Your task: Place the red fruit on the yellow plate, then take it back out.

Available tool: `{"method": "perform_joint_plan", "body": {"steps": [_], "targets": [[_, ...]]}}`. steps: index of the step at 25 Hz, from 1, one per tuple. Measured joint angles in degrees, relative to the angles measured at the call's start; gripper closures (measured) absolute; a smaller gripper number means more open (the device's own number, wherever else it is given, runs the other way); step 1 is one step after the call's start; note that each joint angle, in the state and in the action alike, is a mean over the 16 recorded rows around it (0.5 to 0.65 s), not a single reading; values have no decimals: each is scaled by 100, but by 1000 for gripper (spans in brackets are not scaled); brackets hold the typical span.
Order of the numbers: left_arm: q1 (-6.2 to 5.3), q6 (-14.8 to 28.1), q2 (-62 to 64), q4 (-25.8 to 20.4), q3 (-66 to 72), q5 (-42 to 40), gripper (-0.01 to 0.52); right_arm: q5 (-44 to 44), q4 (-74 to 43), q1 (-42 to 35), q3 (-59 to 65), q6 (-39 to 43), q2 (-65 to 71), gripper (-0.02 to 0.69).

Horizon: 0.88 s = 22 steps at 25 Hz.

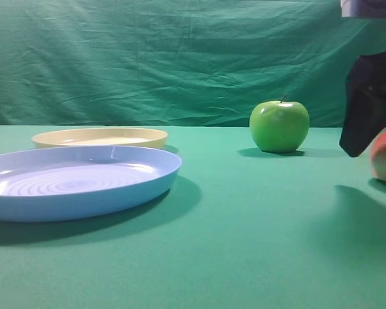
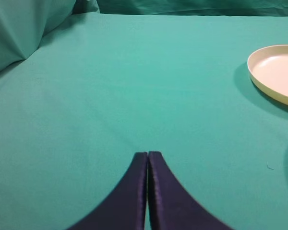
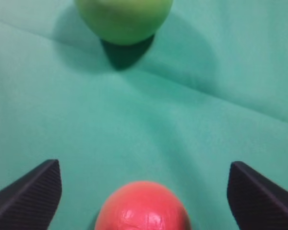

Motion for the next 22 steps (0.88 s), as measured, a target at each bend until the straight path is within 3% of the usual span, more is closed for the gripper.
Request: {"method": "perform_joint_plan", "body": {"steps": [6, 16, 22], "targets": [[0, 0, 0, 0, 0, 0, 514, 793, 1, -20, -301, 5, -912, 134], [0, -1, 0, 0, 0, 0, 514, 2693, -1, -44, -948, 80, -2459, 493], [0, -5, 0, 0, 0, 0, 514, 3330, 9, -46, -1053, 187, -3359, 637]]}}
